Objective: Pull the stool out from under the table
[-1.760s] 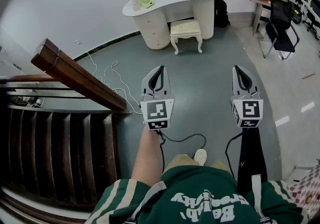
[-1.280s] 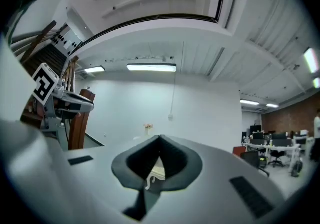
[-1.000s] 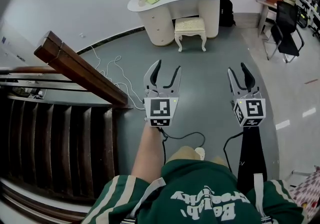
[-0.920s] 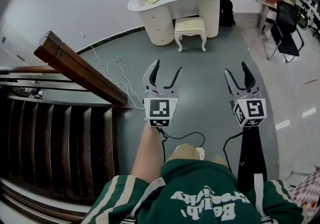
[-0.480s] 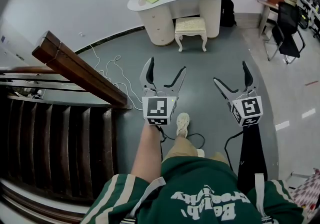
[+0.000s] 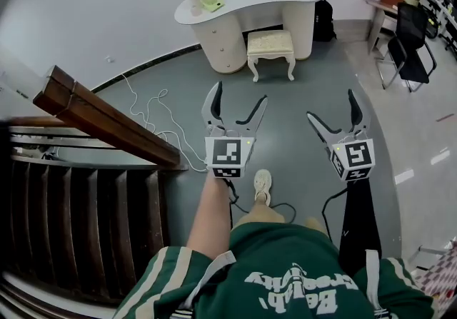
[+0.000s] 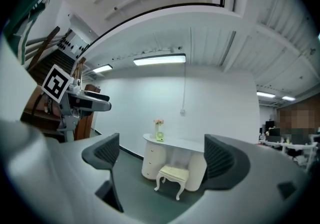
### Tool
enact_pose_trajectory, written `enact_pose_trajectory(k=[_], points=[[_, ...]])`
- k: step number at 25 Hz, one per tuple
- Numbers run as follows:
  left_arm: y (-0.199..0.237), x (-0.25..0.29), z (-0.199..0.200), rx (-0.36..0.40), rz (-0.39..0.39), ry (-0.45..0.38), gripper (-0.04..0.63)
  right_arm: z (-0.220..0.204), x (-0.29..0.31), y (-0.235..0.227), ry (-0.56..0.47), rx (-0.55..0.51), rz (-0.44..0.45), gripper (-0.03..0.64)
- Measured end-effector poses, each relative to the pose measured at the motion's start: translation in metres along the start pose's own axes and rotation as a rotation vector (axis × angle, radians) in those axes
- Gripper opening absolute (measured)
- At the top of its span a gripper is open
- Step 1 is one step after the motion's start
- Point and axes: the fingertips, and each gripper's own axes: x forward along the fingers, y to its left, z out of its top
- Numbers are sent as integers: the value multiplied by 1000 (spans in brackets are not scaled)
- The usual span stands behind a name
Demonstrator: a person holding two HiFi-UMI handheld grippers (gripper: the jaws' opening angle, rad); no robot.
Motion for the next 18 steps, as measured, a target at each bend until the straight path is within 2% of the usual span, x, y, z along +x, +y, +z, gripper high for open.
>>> enact_pose_trajectory(k=[6, 13, 18], points=[[41, 76, -15, -12, -37, 5, 428, 1, 77, -12, 22, -50, 4, 534], [82, 145, -29, 10, -102, 7, 428, 6, 162, -26, 29, -32, -20, 528], [120, 184, -47, -8, -109, 16, 428, 10, 218, -30, 17, -27, -38, 520]])
